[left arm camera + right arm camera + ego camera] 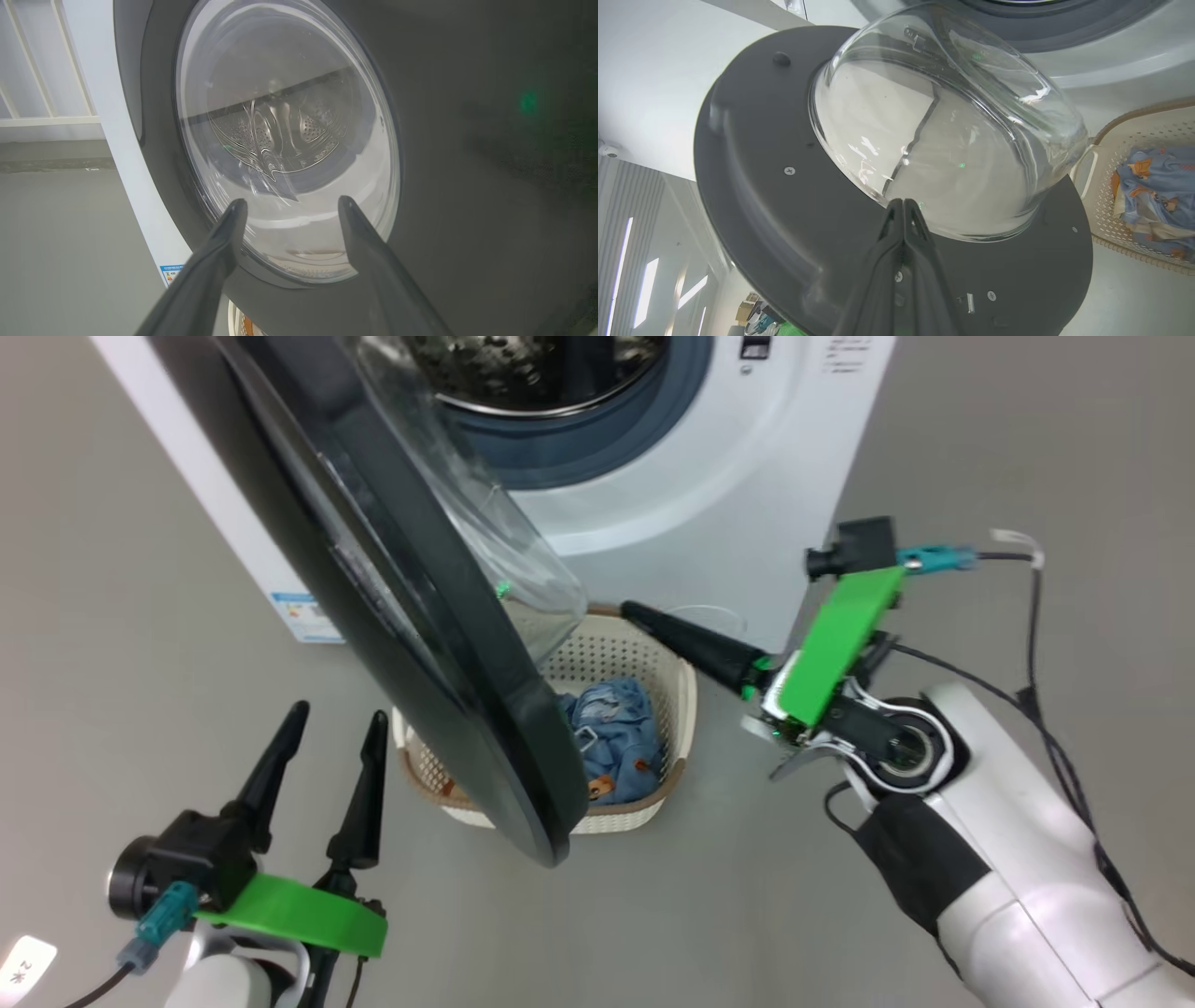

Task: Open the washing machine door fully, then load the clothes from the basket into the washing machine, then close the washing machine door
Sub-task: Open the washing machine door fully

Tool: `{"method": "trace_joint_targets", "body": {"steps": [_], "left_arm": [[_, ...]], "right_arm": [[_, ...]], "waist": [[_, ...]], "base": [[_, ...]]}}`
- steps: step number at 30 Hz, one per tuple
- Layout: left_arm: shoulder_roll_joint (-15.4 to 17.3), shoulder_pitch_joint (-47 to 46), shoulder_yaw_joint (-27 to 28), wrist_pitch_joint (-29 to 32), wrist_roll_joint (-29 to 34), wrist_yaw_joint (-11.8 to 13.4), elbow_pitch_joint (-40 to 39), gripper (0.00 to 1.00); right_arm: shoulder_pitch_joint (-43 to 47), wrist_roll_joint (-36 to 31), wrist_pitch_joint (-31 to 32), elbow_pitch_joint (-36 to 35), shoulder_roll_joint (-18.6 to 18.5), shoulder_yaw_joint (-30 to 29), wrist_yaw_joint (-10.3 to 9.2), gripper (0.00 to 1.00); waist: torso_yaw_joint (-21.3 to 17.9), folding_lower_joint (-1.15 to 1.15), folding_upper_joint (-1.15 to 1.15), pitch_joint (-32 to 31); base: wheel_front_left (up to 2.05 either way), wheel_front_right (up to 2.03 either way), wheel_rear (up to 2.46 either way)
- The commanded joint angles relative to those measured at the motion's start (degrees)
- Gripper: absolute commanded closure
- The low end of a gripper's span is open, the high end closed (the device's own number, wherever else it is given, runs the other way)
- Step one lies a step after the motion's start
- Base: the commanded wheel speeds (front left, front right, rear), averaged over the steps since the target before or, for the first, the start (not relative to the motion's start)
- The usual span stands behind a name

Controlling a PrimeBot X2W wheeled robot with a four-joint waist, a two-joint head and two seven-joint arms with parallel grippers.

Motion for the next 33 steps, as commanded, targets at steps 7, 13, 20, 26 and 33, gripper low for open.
{"method": "trace_joint_targets", "body": {"steps": [7,13,20,26,33], "left_arm": [[2.11,1.24,3.46,-0.36,0.58,-0.09,-1.52,0.00],[2.34,2.87,5.28,-0.36,0.74,-0.09,-1.78,0.00],[2.16,4.86,6.96,-0.36,0.96,-0.09,-2.30,0.00],[1.82,6.46,8.37,-0.36,1.30,-0.09,-2.97,0.00],[0.86,8.97,10.23,-0.36,2.82,-0.08,-3.94,0.00]], "right_arm": [[5.02,-3.43,-7.68,-6.94,-2.52,-2.60,0.09,1.00],[9.86,-13.25,-20.37,-12.99,-7.35,-3.05,0.09,0.02],[15.80,-27.84,-38.10,-15.60,-12.08,-1.62,0.09,0.00],[21.58,-39.52,-44.74,-15.17,-13.55,-4.54,0.09,0.00],[28.34,-58.41,-45.19,-18.33,-10.60,-12.45,0.09,0.00]], "waist": [[-4.58,0.00,0.00,-3.40],[-7.29,0.00,0.00,-4.86],[-9.09,0.00,0.00,-6.04],[-10.02,0.00,0.00,-6.75],[-10.86,0.00,0.00,-7.55]], "base": [[0.00,0.00,0.00],[0.00,0.00,0.00],[0.00,0.00,0.00],[0.00,0.00,0.00],[0.00,0.00,0.00]]}}
